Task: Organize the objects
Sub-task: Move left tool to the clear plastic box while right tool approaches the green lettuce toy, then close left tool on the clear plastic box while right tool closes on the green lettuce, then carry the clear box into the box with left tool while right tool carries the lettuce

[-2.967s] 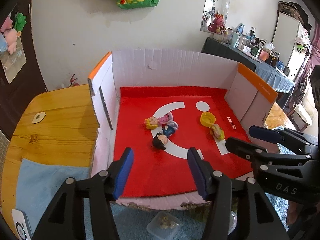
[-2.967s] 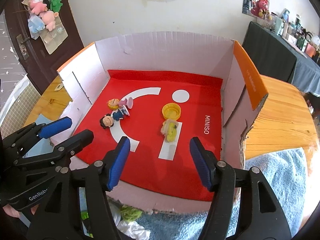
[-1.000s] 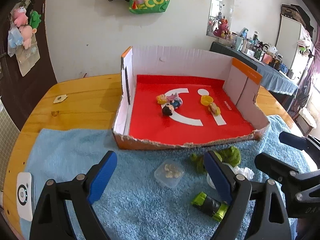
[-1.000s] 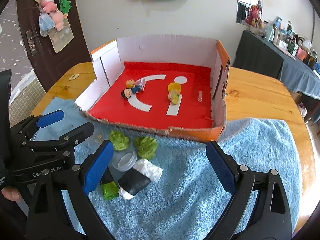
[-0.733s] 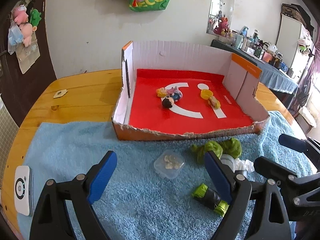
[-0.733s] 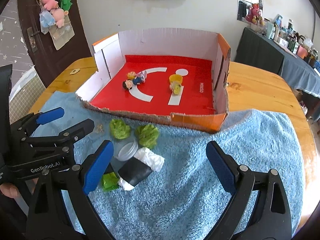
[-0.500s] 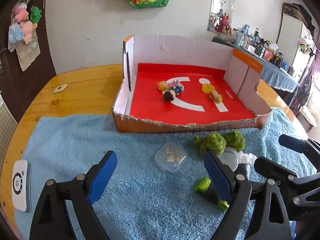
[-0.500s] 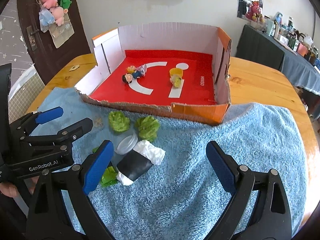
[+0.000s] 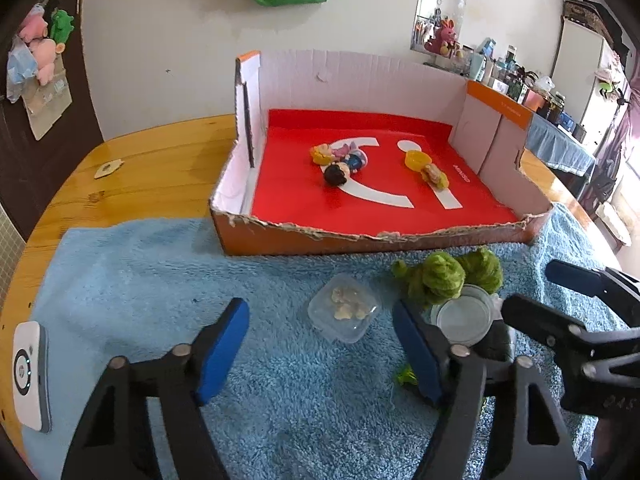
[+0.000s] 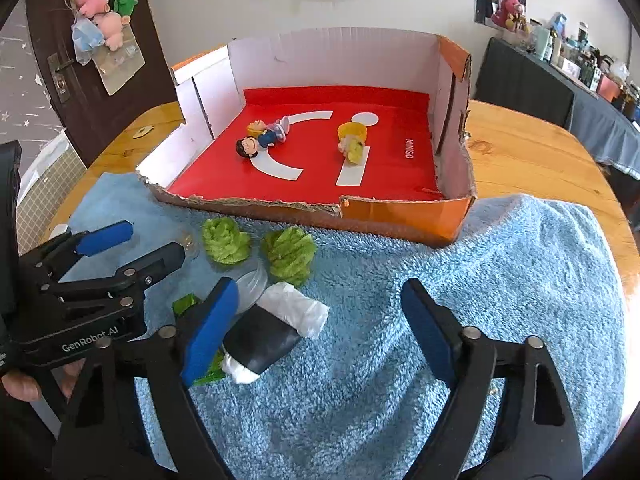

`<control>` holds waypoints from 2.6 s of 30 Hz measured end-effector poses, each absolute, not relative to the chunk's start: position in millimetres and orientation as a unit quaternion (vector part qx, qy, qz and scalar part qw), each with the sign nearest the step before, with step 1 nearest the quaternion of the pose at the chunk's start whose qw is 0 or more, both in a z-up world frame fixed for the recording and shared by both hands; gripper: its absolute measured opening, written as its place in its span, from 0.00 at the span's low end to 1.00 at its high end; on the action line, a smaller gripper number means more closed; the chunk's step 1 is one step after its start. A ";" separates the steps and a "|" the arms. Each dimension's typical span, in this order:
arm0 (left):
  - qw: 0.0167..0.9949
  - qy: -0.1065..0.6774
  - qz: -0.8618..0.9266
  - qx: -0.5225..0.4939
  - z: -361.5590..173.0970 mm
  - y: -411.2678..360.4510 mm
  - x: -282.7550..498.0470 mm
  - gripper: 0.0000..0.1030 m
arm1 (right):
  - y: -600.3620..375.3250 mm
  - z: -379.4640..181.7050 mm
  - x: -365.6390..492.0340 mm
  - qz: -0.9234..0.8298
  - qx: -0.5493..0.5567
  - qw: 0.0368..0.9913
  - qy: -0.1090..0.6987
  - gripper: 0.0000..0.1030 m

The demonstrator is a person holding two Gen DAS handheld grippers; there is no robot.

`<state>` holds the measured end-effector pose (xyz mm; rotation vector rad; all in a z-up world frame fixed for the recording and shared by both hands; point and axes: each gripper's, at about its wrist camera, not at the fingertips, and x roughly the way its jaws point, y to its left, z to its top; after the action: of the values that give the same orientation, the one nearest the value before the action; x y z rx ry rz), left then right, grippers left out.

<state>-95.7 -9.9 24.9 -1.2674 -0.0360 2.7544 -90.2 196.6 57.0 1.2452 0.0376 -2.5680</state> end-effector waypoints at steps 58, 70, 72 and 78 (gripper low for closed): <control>0.084 -0.023 0.924 -0.373 60.6 -10.3 -86.8 0.40 | 185.8 94.8 -84.9 -0.892 0.403 0.203 -0.020 0.23; 0.090 -0.022 0.927 -0.362 72.1 -4.4 -101.5 0.40 | 187.9 102.7 -93.4 -0.896 0.395 0.202 -0.023 0.23; 0.091 -0.022 0.927 -0.362 73.2 -3.5 -104.8 0.40 | 188.3 103.8 -95.5 -0.896 0.394 0.201 -0.023 0.23; 0.092 -0.021 0.927 -0.362 75.1 -1.0 -113.9 0.40 | 190.2 106.2 -103.7 -0.897 0.393 0.198 -0.024 0.23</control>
<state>-113.9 -1.0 75.1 -1.0741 -0.0634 2.7536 -103.7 190.2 106.2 1.1003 -0.0661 -2.5107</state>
